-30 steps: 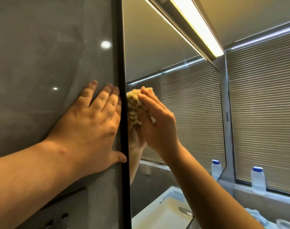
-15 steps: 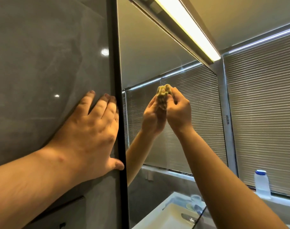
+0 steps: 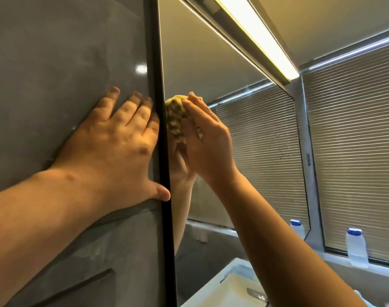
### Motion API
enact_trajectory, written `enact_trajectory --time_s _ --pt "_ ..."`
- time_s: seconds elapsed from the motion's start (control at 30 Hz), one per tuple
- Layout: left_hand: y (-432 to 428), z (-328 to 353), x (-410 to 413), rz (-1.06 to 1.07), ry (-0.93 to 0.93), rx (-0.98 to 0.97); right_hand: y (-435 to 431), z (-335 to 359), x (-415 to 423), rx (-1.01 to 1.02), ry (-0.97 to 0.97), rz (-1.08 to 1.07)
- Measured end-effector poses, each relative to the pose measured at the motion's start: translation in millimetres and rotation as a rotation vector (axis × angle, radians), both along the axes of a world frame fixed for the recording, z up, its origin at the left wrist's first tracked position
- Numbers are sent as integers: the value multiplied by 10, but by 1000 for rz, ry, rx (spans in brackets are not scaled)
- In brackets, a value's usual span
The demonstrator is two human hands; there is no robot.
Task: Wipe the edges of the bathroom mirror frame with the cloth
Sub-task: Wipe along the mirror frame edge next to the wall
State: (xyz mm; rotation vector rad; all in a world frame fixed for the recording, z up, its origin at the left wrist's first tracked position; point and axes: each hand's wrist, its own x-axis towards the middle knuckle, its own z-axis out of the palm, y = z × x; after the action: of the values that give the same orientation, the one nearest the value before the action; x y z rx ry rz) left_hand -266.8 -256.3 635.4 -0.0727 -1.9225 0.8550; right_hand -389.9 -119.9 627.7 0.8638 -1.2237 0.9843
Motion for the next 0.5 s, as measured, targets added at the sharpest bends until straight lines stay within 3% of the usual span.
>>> enact_trajectory --time_s 0.27,0.5 --pt "10 -17 28 44 31 -16 128 -442 -151 -16 38 -51" --pt "-12 -29 -2 -33 18 18 -21 168 70 16 119 -91"
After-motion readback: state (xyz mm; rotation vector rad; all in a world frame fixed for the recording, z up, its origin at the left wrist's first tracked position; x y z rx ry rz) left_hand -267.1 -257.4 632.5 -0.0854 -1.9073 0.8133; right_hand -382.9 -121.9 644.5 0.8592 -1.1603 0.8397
